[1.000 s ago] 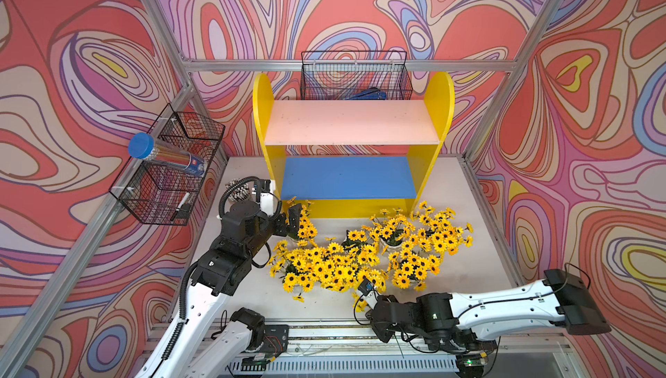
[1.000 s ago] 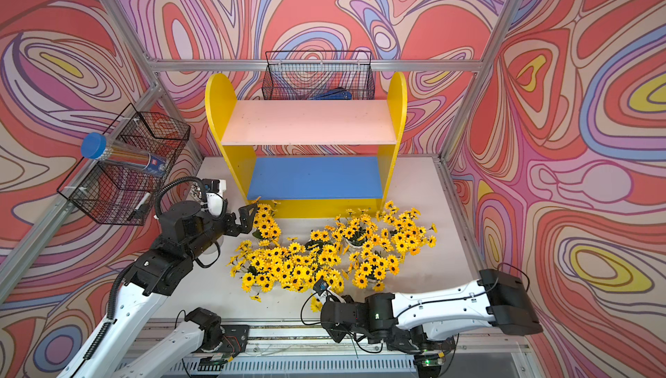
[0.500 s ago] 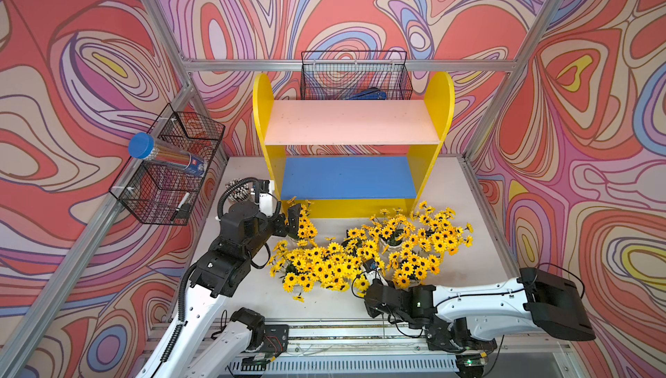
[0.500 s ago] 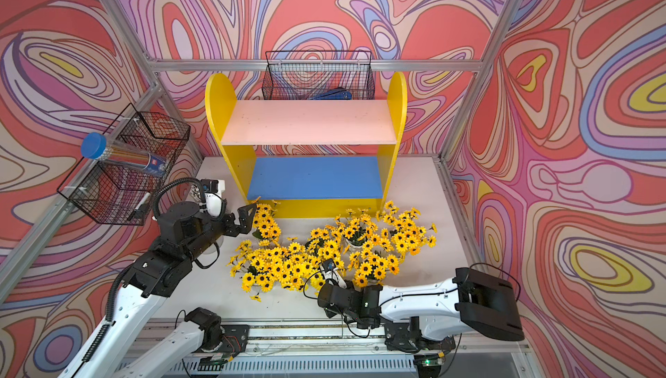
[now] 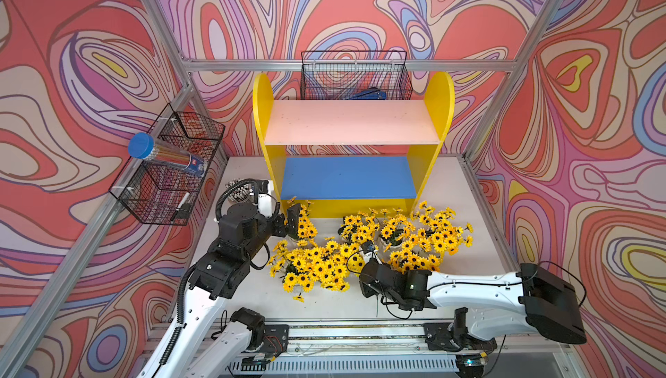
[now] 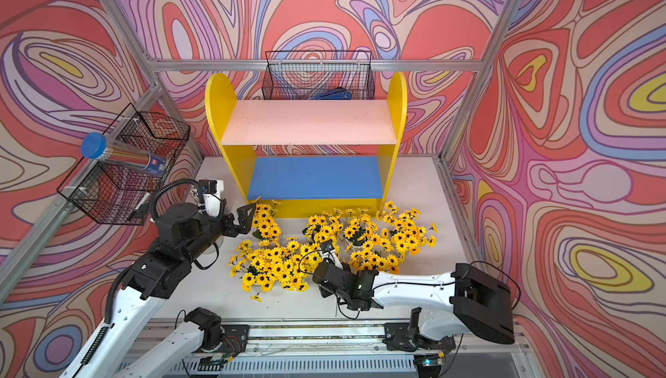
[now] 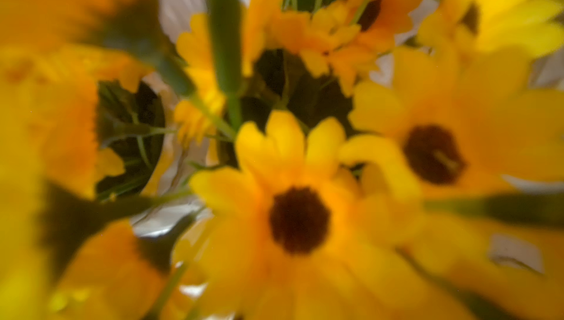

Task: Take the sunflower pots off the shelves
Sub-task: Move the sunflower pot to the center of the board.

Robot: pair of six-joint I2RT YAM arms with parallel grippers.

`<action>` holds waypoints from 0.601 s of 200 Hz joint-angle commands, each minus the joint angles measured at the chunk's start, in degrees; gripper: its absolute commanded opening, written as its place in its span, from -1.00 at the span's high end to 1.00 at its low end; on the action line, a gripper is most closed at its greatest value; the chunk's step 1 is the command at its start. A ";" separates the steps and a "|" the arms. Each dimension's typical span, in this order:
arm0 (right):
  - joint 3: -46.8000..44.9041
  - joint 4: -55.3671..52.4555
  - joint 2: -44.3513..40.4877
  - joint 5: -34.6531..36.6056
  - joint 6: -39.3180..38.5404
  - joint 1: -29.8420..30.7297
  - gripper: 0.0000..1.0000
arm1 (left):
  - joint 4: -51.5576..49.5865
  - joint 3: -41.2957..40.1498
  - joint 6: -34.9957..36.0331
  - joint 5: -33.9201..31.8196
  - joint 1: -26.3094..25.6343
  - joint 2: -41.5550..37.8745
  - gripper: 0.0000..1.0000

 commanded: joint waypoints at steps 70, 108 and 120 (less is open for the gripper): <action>6.86 -48.19 -13.84 -0.90 33.85 12.53 1.00 | 1.29 -0.15 -0.74 2.53 0.36 -0.43 -0.98; 5.94 -60.48 -15.44 6.33 49.10 12.45 1.00 | 1.35 -0.26 -1.13 3.03 0.35 -0.59 -0.98; 7.02 -63.23 -15.42 8.32 52.55 12.45 1.00 | 1.35 -0.19 -1.22 3.24 0.31 -0.51 -0.98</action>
